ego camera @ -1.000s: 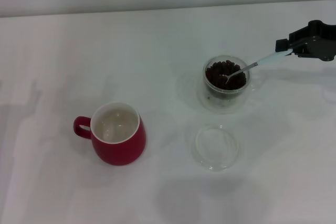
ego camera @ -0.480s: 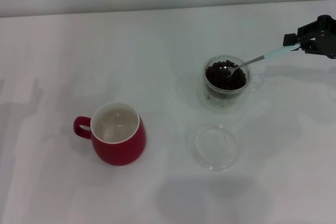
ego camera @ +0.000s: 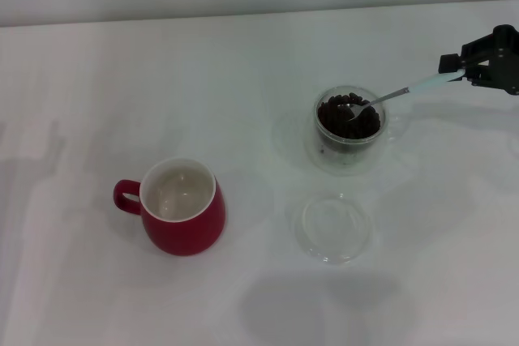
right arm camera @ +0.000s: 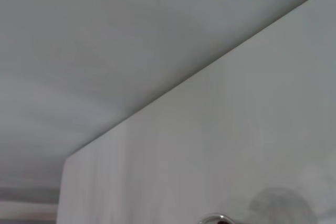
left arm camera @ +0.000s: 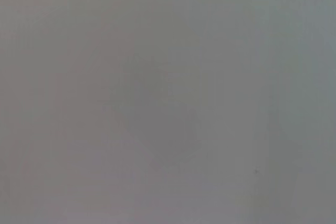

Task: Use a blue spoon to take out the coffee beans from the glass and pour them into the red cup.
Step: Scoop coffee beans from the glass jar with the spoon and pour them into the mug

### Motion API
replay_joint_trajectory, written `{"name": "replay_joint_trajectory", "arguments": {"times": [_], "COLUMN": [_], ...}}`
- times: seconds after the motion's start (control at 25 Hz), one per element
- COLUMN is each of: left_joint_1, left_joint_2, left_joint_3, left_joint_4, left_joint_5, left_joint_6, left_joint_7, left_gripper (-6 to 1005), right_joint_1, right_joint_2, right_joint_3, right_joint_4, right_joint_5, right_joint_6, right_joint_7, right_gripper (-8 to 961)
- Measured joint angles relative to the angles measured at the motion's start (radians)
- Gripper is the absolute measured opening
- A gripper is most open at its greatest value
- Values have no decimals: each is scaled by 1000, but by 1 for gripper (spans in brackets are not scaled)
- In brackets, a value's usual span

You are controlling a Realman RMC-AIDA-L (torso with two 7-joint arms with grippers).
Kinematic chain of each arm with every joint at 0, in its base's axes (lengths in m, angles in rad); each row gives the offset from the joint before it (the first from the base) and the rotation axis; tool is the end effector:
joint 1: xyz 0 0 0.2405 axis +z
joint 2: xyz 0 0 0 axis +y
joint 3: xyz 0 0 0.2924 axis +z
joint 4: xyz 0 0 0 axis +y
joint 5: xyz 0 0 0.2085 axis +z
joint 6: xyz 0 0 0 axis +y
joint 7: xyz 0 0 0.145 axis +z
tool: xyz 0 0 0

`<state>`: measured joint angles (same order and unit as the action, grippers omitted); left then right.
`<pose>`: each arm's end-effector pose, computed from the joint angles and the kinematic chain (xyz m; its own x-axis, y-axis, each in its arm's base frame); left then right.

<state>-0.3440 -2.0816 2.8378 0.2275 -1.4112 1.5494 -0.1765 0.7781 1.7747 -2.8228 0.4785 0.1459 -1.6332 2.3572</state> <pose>-0.3409 0.2895 -0.0218 0.5556 -0.2729 0.7854 0.7828 -0.1468 -0.6048 0.3478 0.3863 0.1058 -0.1150 -0.8875 -0.4462 -0.9842 0.0409 0.1724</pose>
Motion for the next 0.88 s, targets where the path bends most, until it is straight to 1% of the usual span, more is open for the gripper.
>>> {"name": "replay_joint_trajectory", "arguments": {"times": [0.16, 0.76, 0.88], "left_joint_1": [0, 0, 0], "left_joint_2": [0, 0, 0], "left_joint_3": [1, 5, 5], "left_joint_4": [-1, -1, -1], "left_joint_5": [0, 0, 0], "left_joint_6": [0, 0, 0], "left_joint_7": [0, 0, 0], "left_gripper": [829, 830, 830], "right_joint_1": [-15, -58, -69], "right_joint_2": [-9, -12, -16], "right_joint_3": [0, 2, 2], "right_joint_4": [-23, -41, -51], "right_joint_5": [18, 70, 86], "right_joint_6": [4, 3, -3], "right_joint_7": [17, 44, 40], "right_gripper": [145, 145, 145]}}
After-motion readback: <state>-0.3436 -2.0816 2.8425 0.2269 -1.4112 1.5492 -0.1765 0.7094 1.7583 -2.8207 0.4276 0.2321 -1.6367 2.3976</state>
